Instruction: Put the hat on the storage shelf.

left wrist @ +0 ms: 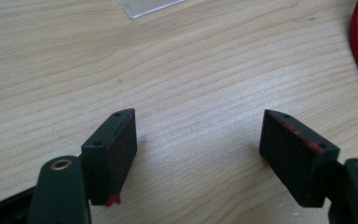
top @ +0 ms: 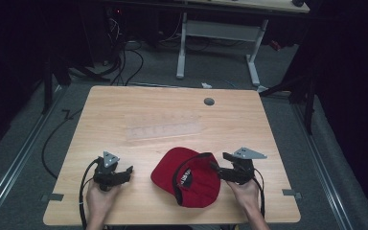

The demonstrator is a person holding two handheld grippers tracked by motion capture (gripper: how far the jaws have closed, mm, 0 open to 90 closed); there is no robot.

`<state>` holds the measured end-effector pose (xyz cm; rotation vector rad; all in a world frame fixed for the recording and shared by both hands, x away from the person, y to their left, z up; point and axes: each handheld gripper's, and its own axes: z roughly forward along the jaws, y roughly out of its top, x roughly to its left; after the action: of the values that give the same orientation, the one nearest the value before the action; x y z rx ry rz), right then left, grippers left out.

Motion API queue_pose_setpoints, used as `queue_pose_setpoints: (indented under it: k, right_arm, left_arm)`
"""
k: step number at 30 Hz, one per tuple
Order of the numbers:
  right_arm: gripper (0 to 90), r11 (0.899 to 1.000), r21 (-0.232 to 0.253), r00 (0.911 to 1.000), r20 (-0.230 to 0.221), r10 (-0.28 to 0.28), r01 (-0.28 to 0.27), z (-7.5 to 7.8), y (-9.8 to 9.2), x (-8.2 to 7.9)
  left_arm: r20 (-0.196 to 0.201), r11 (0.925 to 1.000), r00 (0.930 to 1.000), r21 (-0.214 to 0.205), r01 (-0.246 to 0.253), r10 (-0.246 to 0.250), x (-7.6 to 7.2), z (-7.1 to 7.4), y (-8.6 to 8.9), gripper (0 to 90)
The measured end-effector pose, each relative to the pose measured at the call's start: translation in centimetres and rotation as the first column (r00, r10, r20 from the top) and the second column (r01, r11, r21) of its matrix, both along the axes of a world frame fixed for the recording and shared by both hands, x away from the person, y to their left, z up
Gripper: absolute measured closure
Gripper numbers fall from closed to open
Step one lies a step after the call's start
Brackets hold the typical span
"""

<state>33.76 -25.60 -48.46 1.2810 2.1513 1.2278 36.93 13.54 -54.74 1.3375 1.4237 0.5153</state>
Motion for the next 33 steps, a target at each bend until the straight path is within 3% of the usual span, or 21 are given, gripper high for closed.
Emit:
queue_pose_setpoints:
  k: [6, 11, 21, 24, 29, 30, 31, 33]
  right_arm:
    - [27.2, 0.999, -0.005, 0.9975, -0.057, 0.042, -0.042, -0.6, 1.2, 1.4]
    - [27.1, 0.998, -0.002, 0.9957, -0.069, 0.062, -0.062, -0.9, 1.8, 2.2]
    - [27.2, 0.993, 0.001, 0.9845, -0.133, 0.113, -0.114, -2.5, 3.1, 3.7]
    - [30.2, 0.991, 0.006, 0.9763, -0.170, 0.134, -0.135, -3.2, 3.5, 4.1]
    - [37.9, 0.984, 0.044, 0.9658, -0.191, 0.175, -0.170, -3.8, 3.5, 4.5]
    - [44.1, 0.979, 0.062, 0.9608, -0.190, 0.202, -0.194, -4.0, 3.4, 4.5]
    - [44.1, 0.979, 0.062, 0.9608, -0.190, 0.202, -0.194, -4.0, 3.4, 4.5]
    - [53.2, 0.976, 0.053, 0.9591, -0.180, 0.218, -0.212, -4.2, 3.4, 4.5]
  left_arm:
    - [0.003, 0.9999, 0.9999, -0.002, 0.014, -0.014, -0.1, 0.0, -0.1, 29.6]
    - [0.005, 0.9997, 0.9997, 0.002, 0.024, -0.024, -0.1, 0.0, -0.1, 31.9]
    - [0.006, 0.9996, 0.9996, 0.000, 0.027, -0.027, -0.1, 0.0, -0.2, 32.3]
    - [0.006, 0.9996, 0.9996, 0.000, 0.027, -0.027, -0.1, 0.0, -0.2, 32.2]
    - [0.006, 0.9996, 0.9996, -0.001, 0.027, -0.027, -0.1, 0.0, -0.2, 32.1]
    - [0.006, 0.9996, 0.9996, 0.000, 0.027, -0.027, -0.1, 0.0, -0.2, 32.0]
    - [0.006, 0.9996, 0.9996, 0.000, 0.027, -0.027, -0.1, 0.0, -0.2, 32.0]
    - [0.006, 0.9996, 0.9996, 0.000, 0.028, -0.028, -0.1, 0.0, -0.2, 31.9]
